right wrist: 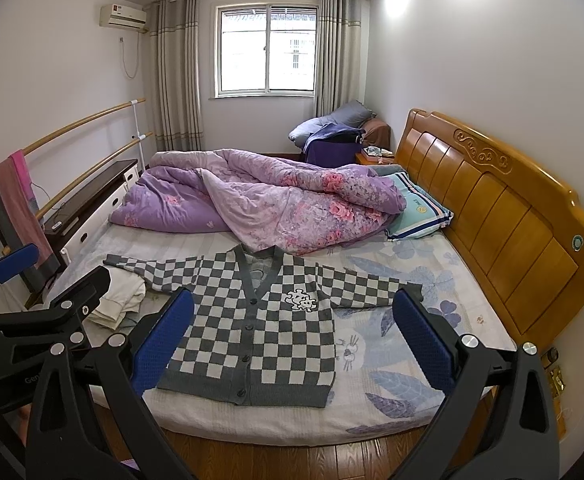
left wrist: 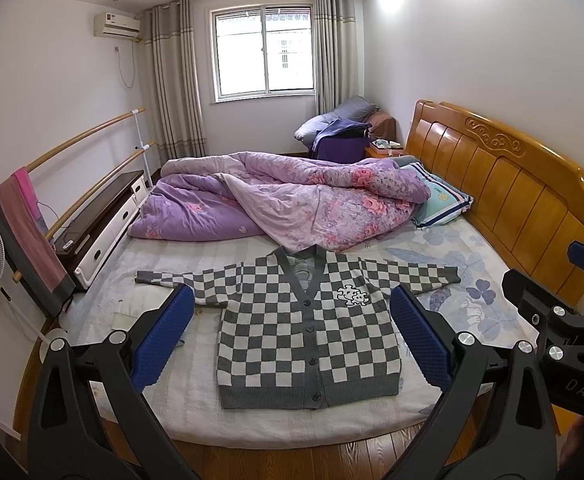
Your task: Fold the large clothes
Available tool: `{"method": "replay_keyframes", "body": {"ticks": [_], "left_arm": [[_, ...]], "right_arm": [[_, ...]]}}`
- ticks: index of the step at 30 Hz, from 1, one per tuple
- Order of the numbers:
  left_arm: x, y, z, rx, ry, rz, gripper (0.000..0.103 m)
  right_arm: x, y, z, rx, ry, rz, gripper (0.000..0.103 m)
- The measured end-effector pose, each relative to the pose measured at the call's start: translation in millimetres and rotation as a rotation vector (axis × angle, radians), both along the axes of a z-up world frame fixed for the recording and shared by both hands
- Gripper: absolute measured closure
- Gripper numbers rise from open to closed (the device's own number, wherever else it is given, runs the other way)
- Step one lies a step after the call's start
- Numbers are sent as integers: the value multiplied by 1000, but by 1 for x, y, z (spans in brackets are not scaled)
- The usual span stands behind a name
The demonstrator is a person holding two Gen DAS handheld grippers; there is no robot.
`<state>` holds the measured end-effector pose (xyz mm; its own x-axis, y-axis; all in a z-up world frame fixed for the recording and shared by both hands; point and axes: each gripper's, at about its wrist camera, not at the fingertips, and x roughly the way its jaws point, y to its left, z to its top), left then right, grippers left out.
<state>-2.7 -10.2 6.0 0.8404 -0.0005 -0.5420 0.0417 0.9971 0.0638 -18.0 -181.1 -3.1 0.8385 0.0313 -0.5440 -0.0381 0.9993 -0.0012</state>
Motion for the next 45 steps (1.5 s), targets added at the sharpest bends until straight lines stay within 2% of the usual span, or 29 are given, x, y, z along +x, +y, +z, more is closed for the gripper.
{"method": "replay_keyframes", "body": {"ticks": [20,45], "left_arm": [[1,-20,-11,-2,18,-13,5],[7,-6,-11,-13,34,-8,5]], "right_arm": [[4,-3,-2,5,15,-6,7],[7,-1,-3,8,28,3,7]]}}
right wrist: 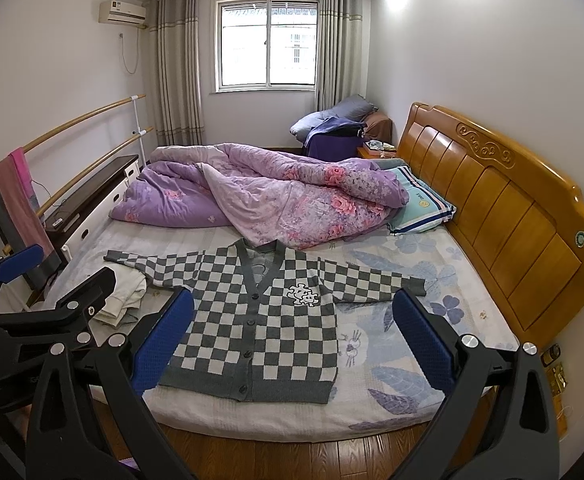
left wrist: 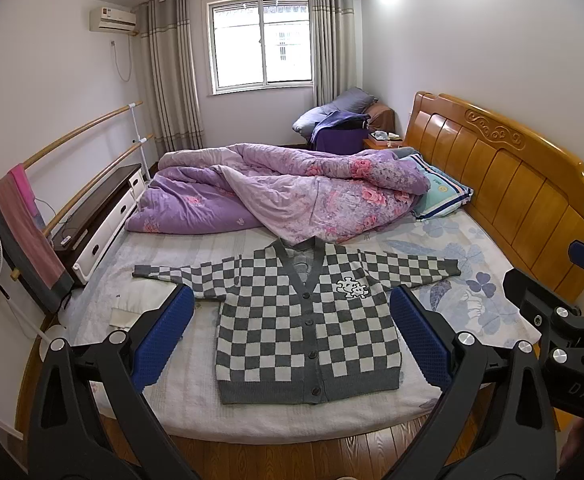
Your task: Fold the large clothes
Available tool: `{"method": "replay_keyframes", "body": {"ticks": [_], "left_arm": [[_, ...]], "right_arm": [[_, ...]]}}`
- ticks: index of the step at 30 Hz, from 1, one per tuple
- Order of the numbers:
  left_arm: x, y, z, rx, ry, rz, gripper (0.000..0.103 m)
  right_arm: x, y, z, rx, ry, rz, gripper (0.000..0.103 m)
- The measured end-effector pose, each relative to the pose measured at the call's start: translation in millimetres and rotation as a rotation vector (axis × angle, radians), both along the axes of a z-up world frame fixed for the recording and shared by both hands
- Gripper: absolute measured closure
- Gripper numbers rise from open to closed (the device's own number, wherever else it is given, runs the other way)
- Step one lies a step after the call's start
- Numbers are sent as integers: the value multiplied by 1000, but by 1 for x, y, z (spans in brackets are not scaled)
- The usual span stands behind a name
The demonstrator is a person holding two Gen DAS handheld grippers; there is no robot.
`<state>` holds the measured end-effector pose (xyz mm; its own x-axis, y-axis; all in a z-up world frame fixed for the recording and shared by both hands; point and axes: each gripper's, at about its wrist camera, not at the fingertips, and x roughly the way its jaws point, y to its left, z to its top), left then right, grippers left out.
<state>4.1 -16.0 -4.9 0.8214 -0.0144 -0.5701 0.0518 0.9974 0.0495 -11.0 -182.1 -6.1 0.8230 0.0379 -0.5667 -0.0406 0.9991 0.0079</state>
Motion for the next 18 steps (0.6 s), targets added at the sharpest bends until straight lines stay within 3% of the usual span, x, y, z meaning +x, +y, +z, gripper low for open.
{"method": "replay_keyframes", "body": {"ticks": [18], "left_arm": [[3,7,-7,-1,10,-4,5]], "right_arm": [[8,2,-7,-7,14,-9,7]]}}
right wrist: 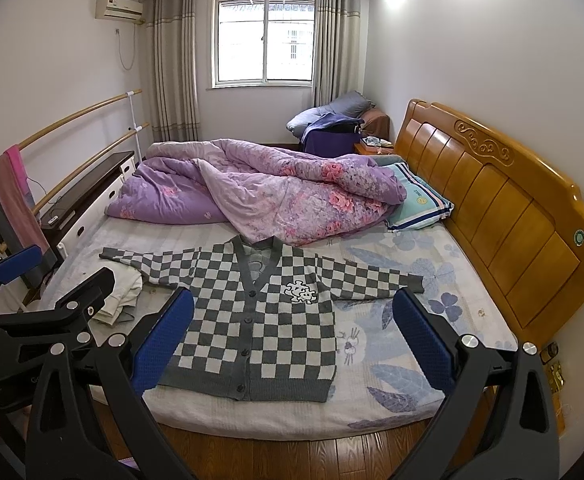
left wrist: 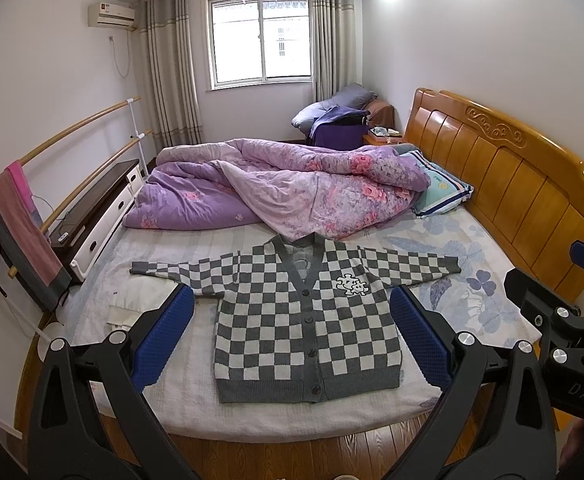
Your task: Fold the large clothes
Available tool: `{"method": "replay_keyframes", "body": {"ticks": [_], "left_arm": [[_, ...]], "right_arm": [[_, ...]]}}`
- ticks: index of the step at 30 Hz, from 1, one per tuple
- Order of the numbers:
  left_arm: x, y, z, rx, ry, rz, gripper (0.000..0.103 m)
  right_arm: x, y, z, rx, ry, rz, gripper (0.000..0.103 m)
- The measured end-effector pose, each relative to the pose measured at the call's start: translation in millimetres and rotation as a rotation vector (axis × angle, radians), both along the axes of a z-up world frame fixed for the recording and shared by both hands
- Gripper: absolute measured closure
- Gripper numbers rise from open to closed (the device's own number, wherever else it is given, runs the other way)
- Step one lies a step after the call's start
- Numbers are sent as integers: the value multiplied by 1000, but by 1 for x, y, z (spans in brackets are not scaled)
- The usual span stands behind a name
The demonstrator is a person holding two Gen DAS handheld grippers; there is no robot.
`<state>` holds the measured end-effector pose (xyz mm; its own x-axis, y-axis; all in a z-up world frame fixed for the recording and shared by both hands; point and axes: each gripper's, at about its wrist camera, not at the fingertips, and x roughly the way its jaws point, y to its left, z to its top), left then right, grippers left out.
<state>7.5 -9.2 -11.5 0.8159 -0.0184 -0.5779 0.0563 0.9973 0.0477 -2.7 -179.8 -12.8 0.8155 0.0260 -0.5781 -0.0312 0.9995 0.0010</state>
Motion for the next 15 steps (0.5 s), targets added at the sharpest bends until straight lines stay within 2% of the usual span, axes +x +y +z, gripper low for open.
{"method": "replay_keyframes", "body": {"ticks": [15], "left_arm": [[4,5,-3,-2,8,-1,5]], "right_arm": [[8,10,-5,-3,11,4,7]]}}
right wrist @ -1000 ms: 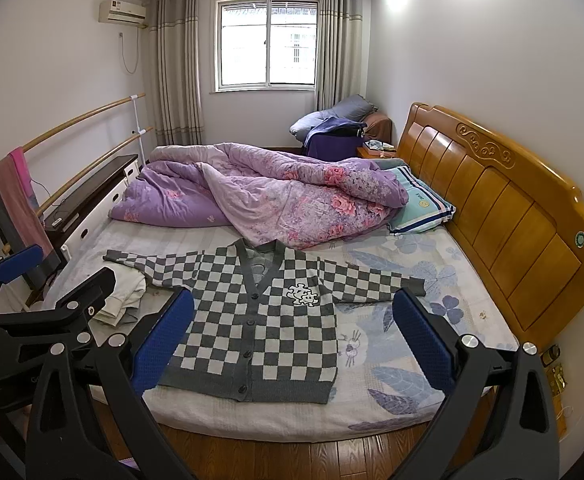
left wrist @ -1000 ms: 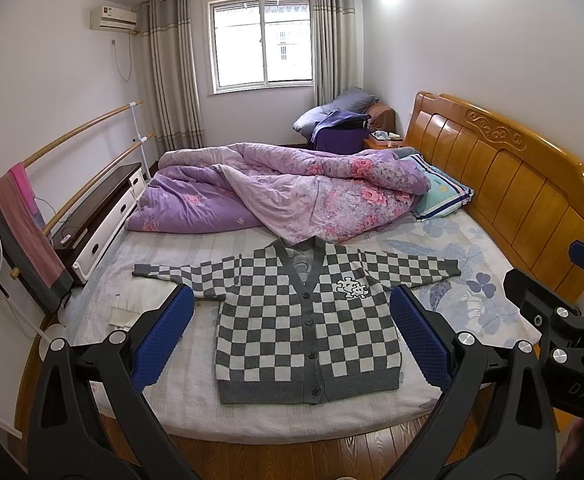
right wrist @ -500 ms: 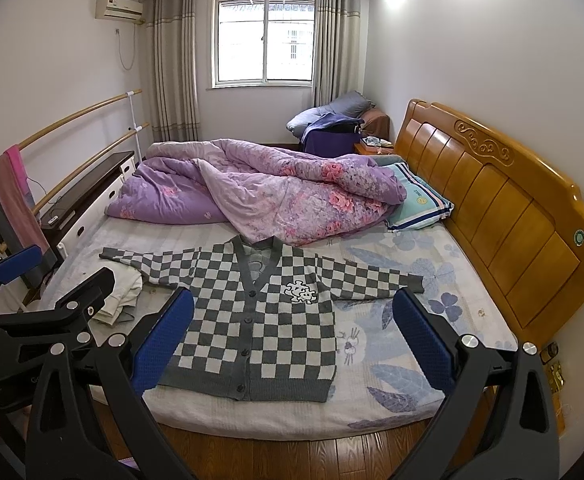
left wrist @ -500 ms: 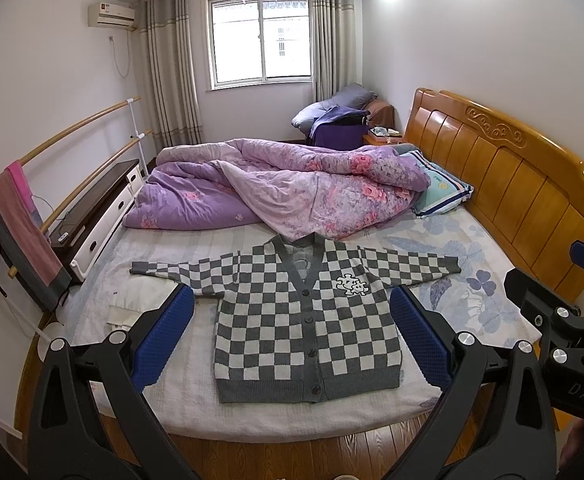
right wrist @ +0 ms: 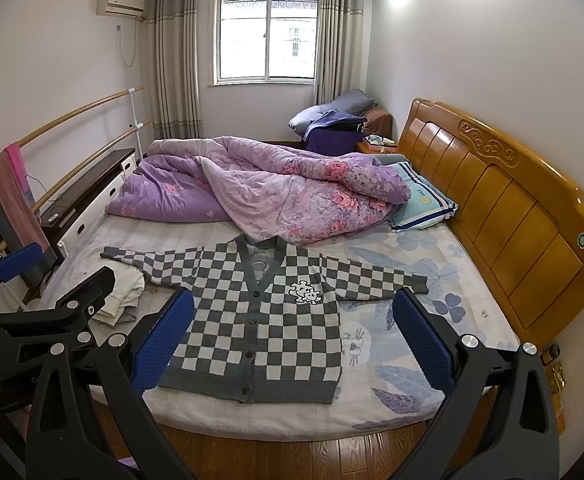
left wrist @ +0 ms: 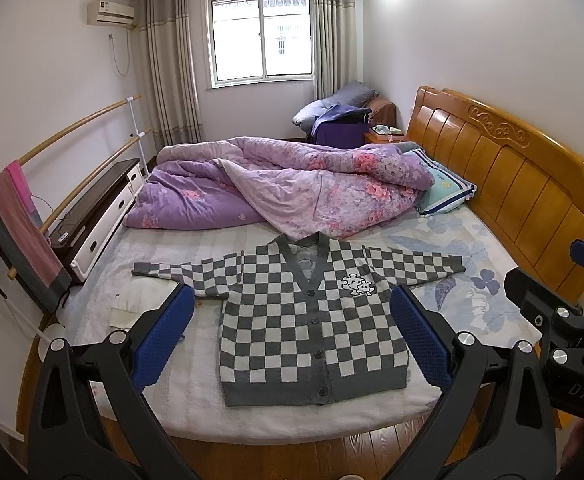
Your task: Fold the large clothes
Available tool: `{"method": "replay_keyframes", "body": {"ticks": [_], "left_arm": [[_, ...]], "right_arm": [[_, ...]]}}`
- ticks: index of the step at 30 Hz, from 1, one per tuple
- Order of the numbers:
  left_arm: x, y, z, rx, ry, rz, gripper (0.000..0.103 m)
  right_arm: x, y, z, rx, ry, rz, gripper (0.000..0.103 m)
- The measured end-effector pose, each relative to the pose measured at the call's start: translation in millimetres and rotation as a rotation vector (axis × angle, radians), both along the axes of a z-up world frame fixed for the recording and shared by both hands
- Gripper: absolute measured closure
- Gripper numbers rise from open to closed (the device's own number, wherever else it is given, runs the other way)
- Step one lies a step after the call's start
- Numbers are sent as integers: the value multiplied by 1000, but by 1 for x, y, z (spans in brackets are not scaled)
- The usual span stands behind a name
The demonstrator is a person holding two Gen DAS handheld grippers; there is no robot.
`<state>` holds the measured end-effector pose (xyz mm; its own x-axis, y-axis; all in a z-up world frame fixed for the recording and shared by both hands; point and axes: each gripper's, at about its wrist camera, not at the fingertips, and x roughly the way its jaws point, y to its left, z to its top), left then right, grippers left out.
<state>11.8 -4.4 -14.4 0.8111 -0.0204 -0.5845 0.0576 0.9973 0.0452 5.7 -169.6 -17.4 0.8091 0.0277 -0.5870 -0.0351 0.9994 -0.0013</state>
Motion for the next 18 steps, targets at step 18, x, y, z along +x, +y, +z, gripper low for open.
{"method": "replay_keyframes", "body": {"ticks": [18], "left_arm": [[64,29,-26,-4,109,40,5]], "right_arm": [[73,17,-29,3,99,68,7]]}}
